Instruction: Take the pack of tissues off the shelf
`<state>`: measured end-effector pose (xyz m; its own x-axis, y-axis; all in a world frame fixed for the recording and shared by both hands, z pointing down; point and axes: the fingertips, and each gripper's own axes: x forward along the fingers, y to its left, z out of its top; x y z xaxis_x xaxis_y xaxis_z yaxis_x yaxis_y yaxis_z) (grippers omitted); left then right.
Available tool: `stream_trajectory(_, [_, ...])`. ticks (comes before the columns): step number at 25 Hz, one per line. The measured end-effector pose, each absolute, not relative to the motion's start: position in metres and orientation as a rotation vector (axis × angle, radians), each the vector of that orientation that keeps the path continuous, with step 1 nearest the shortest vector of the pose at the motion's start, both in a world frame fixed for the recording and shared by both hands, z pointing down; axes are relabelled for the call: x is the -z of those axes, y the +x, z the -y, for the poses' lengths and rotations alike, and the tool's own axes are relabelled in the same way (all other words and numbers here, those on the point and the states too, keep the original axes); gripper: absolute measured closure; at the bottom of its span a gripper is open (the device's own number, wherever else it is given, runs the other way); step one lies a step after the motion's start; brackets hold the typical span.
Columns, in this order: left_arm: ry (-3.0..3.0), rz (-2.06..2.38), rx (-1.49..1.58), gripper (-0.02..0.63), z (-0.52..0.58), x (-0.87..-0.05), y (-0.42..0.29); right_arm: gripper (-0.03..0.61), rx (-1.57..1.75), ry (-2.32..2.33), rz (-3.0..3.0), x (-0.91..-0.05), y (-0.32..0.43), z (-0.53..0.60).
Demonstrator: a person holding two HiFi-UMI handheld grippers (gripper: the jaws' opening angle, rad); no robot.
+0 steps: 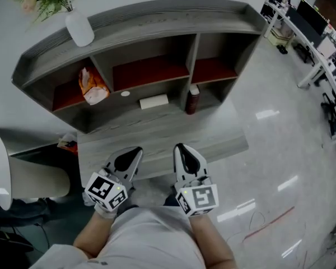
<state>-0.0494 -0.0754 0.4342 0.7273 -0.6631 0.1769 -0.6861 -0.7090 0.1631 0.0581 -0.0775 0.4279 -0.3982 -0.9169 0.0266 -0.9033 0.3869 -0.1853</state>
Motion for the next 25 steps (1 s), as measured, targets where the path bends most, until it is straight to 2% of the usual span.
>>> stream_trajectory(12, [2.538,1.440,-0.179,0.595,0.154,-0.433,-0.006,0.552,0.332,-1.405,-2.708,-0.428,0.115,0.169])
stream_trajectory(18, [2.394,1.679,-0.129,0.595,0.167,-0.425,-0.039,0.552,0.365,-1.260,-2.780,-0.426,0.108,0.191])
stream_trajectory(25, [2.219,1.929,-0.103,0.594,0.175,-0.411,-0.107,0.552,0.356,-1.070,-2.865,-0.415,0.060,0.200])
